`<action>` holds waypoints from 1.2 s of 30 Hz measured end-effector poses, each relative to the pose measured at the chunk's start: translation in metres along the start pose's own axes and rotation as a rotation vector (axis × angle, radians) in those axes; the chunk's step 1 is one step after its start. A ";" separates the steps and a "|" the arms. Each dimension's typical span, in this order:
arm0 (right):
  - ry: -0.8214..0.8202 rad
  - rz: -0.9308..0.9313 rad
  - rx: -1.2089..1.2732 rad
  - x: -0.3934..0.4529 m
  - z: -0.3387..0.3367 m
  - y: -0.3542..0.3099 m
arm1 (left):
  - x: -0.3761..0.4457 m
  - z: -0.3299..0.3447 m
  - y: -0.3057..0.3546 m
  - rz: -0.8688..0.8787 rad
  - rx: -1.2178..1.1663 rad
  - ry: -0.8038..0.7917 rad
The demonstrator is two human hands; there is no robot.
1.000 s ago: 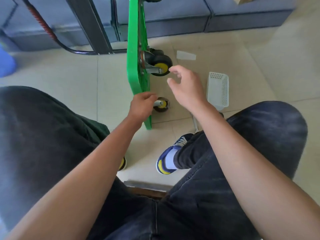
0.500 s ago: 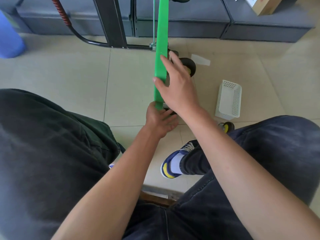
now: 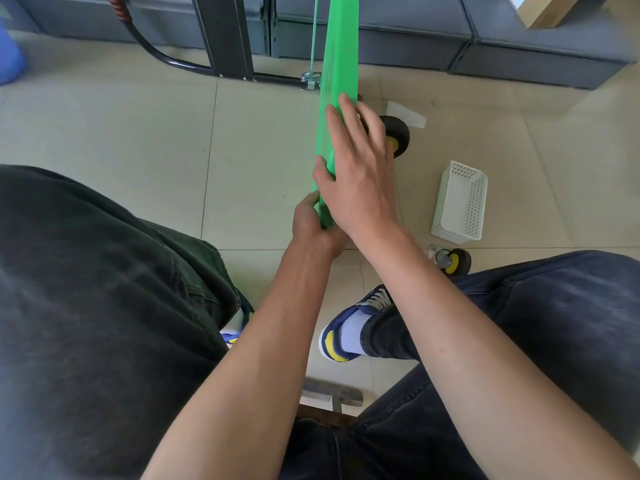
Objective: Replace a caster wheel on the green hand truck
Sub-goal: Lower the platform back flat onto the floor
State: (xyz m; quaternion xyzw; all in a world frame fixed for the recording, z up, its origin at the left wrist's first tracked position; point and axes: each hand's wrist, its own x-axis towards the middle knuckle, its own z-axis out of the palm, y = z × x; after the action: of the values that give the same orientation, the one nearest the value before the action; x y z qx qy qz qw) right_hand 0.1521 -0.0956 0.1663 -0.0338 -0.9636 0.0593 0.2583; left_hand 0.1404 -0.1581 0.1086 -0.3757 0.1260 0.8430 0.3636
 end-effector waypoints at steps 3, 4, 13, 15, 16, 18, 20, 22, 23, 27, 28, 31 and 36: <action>0.067 0.005 0.023 -0.001 0.003 0.002 | 0.000 0.003 0.002 -0.016 0.013 0.073; 0.076 0.007 0.027 -0.001 0.003 0.003 | -0.001 0.004 0.001 -0.029 0.011 0.075; 0.145 0.023 -0.071 -0.008 -0.003 0.024 | 0.006 0.007 -0.013 -0.103 -0.022 0.105; 0.162 0.026 -0.091 -0.011 -0.005 0.033 | 0.007 0.009 -0.021 -0.092 -0.002 0.097; 0.169 0.031 -0.098 -0.014 -0.006 0.038 | 0.008 0.010 -0.026 -0.088 -0.001 0.087; 0.181 0.044 -0.114 -0.019 -0.010 0.049 | 0.012 0.012 -0.036 -0.094 -0.006 0.059; 0.193 0.065 -0.125 -0.023 -0.014 0.060 | 0.014 0.014 -0.048 -0.110 -0.005 0.041; 0.174 0.109 -0.135 -0.028 -0.019 0.065 | 0.017 0.016 -0.058 -0.131 -0.003 0.033; 0.154 0.137 -0.138 -0.029 -0.022 0.066 | 0.019 0.017 -0.061 -0.144 0.001 0.025; 0.094 0.243 -0.113 -0.031 -0.030 0.070 | 0.024 0.021 -0.076 -0.140 0.030 0.020; 0.091 0.260 -0.103 -0.032 -0.031 0.072 | 0.026 0.021 -0.080 -0.132 0.041 0.031; 0.059 0.314 -0.042 -0.033 -0.035 0.079 | 0.035 0.024 -0.088 -0.117 0.068 0.038; -0.072 0.382 0.059 -0.033 -0.050 0.095 | 0.040 0.027 -0.101 -0.066 0.132 0.069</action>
State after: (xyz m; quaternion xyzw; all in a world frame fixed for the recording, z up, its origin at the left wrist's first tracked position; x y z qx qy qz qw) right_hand 0.2084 0.0005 0.1804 -0.2064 -0.9461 0.1367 0.2086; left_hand 0.1793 -0.0535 0.1040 -0.3837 0.1810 0.8070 0.4108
